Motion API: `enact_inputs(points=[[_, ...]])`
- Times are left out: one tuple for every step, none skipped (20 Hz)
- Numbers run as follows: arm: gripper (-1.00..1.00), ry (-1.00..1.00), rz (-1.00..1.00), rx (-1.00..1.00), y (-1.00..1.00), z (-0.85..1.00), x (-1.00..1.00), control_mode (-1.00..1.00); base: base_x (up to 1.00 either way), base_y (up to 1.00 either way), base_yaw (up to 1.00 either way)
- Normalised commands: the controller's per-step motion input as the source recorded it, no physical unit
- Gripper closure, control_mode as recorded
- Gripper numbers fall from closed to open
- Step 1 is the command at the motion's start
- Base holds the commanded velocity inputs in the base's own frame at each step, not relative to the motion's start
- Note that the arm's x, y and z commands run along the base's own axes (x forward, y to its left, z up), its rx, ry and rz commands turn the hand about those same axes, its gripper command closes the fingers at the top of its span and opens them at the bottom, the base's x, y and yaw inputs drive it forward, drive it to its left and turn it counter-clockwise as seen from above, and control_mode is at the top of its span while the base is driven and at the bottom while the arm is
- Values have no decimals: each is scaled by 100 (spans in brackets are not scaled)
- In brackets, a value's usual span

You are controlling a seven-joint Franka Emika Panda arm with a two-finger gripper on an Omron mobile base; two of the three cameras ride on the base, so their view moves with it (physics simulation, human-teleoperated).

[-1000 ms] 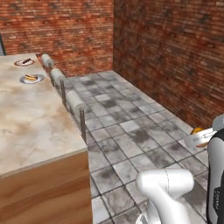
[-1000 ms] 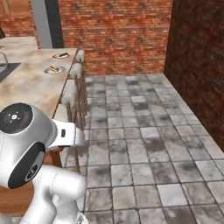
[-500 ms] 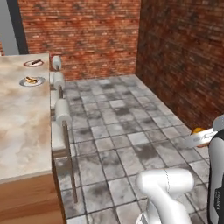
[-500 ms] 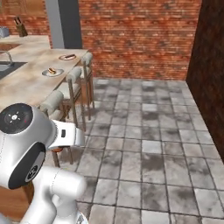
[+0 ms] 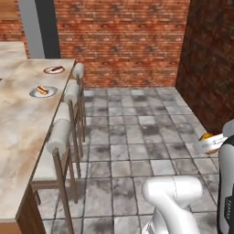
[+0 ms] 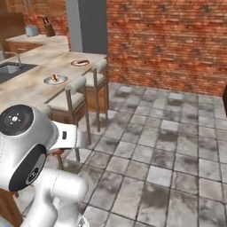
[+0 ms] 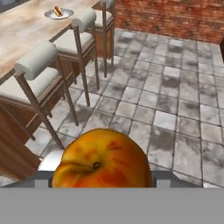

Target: Pick up the peach and tangerine from the fridge and place one fruit on each plate on the dining counter.

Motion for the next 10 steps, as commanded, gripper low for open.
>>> enact_inputs(points=[[100,0,0,0,0,0,0,100,98,-62,42],[100,0,0,0,0,0,0,100,98,-62,41],[100,0,0,0,0,0,0,100,98,-62,41],[100,0,0,0,0,0,0,100,98,-62,41],[100,0,0,0,0,0,0,100,99,-61,41],[100,0,0,0,0,0,0,100,98,-61,41],[100,0,0,0,0,0,0,100,98,-61,41],[100,0,0,0,0,0,0,100,98,-61,42],[100,0,0,0,0,0,0,100,98,-61,42],[100,0,0,0,0,0,0,100,97,-61,42]])
